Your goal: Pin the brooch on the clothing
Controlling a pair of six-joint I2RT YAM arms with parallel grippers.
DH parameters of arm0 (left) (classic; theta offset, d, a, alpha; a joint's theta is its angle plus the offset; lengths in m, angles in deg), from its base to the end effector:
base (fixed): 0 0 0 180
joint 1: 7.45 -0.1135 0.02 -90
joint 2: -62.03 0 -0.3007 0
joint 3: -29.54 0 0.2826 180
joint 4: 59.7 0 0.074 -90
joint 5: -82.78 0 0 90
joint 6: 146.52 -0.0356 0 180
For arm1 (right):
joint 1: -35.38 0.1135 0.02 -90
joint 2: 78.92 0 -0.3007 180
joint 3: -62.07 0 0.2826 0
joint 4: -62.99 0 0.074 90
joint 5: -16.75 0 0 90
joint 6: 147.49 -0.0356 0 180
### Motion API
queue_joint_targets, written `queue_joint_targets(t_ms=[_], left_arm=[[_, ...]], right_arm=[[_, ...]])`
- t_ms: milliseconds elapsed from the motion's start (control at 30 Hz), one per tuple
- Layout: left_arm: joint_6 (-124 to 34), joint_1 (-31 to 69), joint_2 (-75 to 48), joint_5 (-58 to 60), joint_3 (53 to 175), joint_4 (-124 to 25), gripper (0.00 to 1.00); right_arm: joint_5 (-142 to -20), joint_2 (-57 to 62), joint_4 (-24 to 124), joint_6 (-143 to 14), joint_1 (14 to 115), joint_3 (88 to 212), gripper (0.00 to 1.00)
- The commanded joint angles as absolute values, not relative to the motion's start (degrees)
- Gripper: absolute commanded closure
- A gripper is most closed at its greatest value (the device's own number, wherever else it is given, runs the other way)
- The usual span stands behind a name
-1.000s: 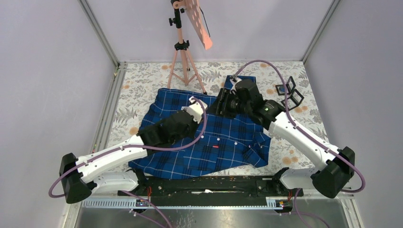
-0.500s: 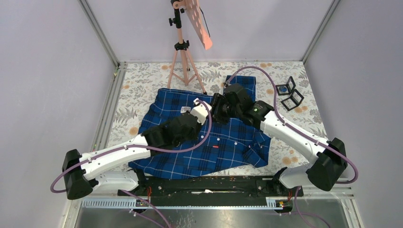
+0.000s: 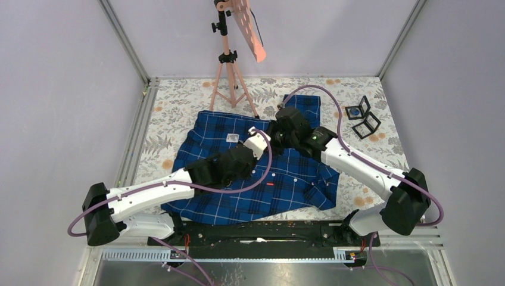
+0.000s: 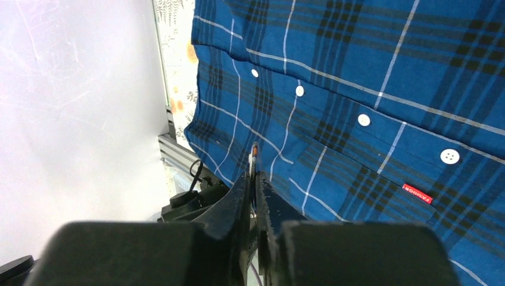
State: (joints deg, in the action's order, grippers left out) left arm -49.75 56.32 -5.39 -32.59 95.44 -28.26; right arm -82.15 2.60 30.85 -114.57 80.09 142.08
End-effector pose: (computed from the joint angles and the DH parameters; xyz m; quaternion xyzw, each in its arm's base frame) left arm 0.1357 -0.2409 0.3259 0.3169 0.8034 -0.1114 0.4917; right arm 0.2442 0.2495 0.3430 0.0583 0.8777 0.4084 0.2438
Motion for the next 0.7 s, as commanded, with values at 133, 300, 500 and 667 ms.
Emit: queue_joint_targets(t_ms=[133, 300, 500, 667], left_arm=[[-47.99, 56.98, -2.85, -33.4, 95.87, -32.86, 0.58], [-45.11, 56.89, 2.8, -32.01, 93.77, -30.25, 0.2], [-36.35, 50.46, 11.96, -18.96, 92.12, -31.4, 0.11], [-24.09, 38.12, 14.43, 1.08, 90.03, -42.11, 0.11]], right_arm=[[-78.14, 0.91, 41.38, -115.69, 80.73, 137.0, 1.0], [-74.06, -2.75, 49.15, -113.24, 79.91, 130.45, 1.0], [-76.81, -11.38, 65.1, -104.76, 78.36, 121.79, 1.0], [-81.36, -18.76, 75.19, -101.62, 78.27, 117.31, 1.0]])
